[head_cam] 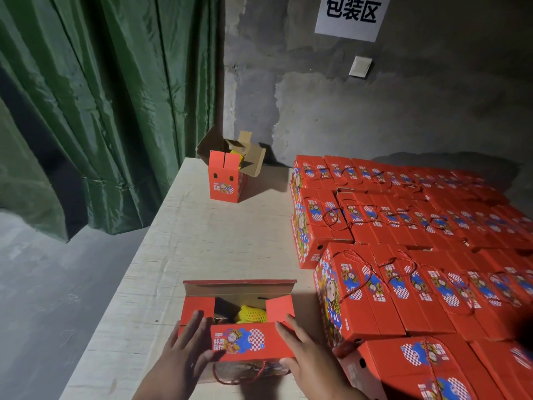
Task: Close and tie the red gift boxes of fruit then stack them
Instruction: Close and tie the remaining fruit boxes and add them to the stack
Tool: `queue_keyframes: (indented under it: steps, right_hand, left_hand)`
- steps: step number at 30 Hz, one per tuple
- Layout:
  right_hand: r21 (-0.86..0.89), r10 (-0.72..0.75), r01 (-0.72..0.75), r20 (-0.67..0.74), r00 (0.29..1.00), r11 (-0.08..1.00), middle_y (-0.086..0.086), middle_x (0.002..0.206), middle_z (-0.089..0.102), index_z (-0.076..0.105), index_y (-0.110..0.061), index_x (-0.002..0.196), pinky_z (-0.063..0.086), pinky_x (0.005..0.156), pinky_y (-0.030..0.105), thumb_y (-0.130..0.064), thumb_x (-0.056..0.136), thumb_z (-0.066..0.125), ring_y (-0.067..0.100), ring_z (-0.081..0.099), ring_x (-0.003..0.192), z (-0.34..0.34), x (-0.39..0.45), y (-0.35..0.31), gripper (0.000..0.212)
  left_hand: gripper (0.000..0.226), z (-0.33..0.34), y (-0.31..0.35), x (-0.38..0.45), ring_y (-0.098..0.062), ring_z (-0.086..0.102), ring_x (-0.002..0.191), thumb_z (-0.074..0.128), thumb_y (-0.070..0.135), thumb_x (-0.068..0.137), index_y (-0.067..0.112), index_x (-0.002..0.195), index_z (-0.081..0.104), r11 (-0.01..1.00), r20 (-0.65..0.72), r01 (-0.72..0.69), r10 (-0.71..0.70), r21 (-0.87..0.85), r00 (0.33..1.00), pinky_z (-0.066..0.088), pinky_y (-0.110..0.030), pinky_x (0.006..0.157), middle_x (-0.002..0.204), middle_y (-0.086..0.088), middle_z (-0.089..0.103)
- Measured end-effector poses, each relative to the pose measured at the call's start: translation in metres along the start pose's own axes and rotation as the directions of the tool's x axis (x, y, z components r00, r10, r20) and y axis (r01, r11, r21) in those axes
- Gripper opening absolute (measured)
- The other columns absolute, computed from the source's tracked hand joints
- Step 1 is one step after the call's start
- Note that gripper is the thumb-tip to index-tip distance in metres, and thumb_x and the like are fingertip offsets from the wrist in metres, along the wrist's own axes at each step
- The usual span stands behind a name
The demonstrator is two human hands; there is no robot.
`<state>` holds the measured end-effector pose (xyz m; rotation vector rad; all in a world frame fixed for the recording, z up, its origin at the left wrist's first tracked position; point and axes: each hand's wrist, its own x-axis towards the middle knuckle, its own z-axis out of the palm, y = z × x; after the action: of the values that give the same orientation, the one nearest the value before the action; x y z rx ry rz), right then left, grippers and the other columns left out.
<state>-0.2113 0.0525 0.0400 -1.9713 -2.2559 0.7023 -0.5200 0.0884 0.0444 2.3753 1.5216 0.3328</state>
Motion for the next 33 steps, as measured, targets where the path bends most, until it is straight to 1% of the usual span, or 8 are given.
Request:
queue_keyframes:
  steps: [2, 5, 8, 14, 21, 24, 28, 33]
  right_hand:
    - [0.023, -0.004, 0.004, -0.007, 1.000, 1.000, -0.030, 0.166, -0.009, 0.011, -0.050, 0.159, 0.036, 0.114, 0.021, -0.051, 0.100, 0.055, 0.005, 0.031, 0.149, 0.001, -0.001, 0.003, 0.074]
    - [0.050, 0.003, 0.000, -0.055, 0.998, 0.999, -0.031, 0.166, 0.004, 0.024, -0.051, 0.157, 0.030, 0.118, 0.022, -0.060, 0.100, 0.045, -0.001, 0.022, 0.150, 0.001, 0.001, 0.004, 0.062]
    - [0.123, 0.024, -0.005, -0.156, 0.987, 0.992, -0.027, 0.159, 0.030, 0.052, -0.044, 0.147, 0.027, 0.118, 0.018, -0.048, 0.105, 0.049, -0.001, 0.033, 0.143, -0.002, 0.007, 0.004, 0.042]
    - [0.238, 0.072, 0.015, -0.351, 0.934, 0.971, -0.012, 0.105, 0.058, 0.081, -0.020, 0.101, 0.045, 0.088, 0.012, -0.013, 0.088, 0.079, 0.005, 0.061, 0.100, 0.001, 0.027, 0.002, 0.015]
    - [0.473, 0.327, -0.169, -0.275, 0.904, 0.865, -0.011, 0.065, 0.053, 0.056, -0.030, 0.065, 0.041, 0.059, 0.027, -0.018, 0.076, 0.087, 0.011, 0.052, 0.063, 0.001, 0.055, 0.000, 0.036]
    - [0.550, 0.431, -0.254, -0.220, 0.875, 0.796, 0.001, 0.090, 0.060, 0.052, -0.023, 0.097, 0.047, 0.066, 0.032, -0.017, 0.067, 0.094, 0.018, 0.058, 0.080, -0.004, 0.064, 0.002, 0.052]
    - [0.602, 0.387, -0.231, -0.142, 0.911, 0.764, -0.002, 0.132, 0.045, 0.013, -0.036, 0.161, 0.050, 0.080, 0.025, -0.006, 0.067, 0.093, 0.019, 0.055, 0.116, -0.019, 0.066, 0.001, 0.127]
    - [0.558, 0.305, -0.132, -0.228, 0.925, 0.820, -0.002, 0.120, 0.055, 0.043, -0.046, 0.135, 0.048, 0.064, 0.011, -0.006, 0.071, 0.089, 0.005, 0.059, 0.091, -0.022, 0.057, 0.001, 0.088]
  left_hand:
    - [0.045, 0.002, -0.009, -0.003, -0.017, 0.046, 0.143, 0.055, 0.030, 0.099, 0.011, 0.139, 0.059, 0.996, -0.092, 0.036, -0.043, -0.082, 0.995, 0.045, -0.040, 0.109, 0.151, -0.007, 0.041]
    - [0.071, 0.005, -0.025, 0.003, -0.034, 0.067, 0.113, 0.072, -0.017, 0.068, 0.027, 0.123, 0.075, 0.976, -0.048, 0.163, -0.171, -0.146, 0.984, 0.061, -0.041, 0.079, 0.144, -0.008, 0.058]
    - [0.045, -0.002, -0.028, 0.011, -0.020, 0.071, 0.090, 0.088, -0.003, 0.068, 0.034, 0.093, 0.081, 0.970, -0.110, 0.177, -0.197, -0.165, 0.974, 0.058, -0.029, 0.061, 0.118, 0.003, 0.073]
    - [0.029, -0.008, -0.027, 0.024, -0.009, 0.067, 0.082, 0.086, 0.007, 0.075, 0.027, 0.060, 0.074, 0.853, -0.152, 0.292, -0.388, -0.432, 0.909, 0.053, -0.032, 0.069, 0.097, 0.007, 0.064]
    - [0.027, -0.006, -0.037, 0.031, -0.009, 0.064, 0.075, 0.091, 0.028, 0.074, 0.025, 0.064, 0.066, 0.800, -0.155, 0.319, -0.450, -0.509, 0.880, 0.047, -0.027, 0.067, 0.079, 0.007, 0.066]
    - [0.027, 0.001, -0.043, 0.033, -0.006, 0.064, 0.074, 0.090, 0.032, 0.074, 0.028, 0.067, 0.065, 0.814, -0.156, 0.310, -0.432, -0.491, 0.889, 0.043, -0.020, 0.062, 0.079, 0.009, 0.064]
    - [0.049, 0.009, -0.052, 0.035, -0.007, 0.063, 0.080, 0.092, 0.034, 0.071, 0.028, 0.101, 0.053, 0.757, -0.125, 0.339, -0.480, -0.559, 0.868, 0.047, -0.027, 0.062, 0.098, 0.009, 0.059]
    - [0.102, 0.007, -0.051, 0.033, -0.005, 0.054, 0.117, 0.085, 0.022, 0.081, 0.043, 0.158, 0.020, 0.797, -0.166, 0.202, -0.352, -0.568, 0.921, 0.055, -0.036, 0.082, 0.137, 0.017, 0.042]
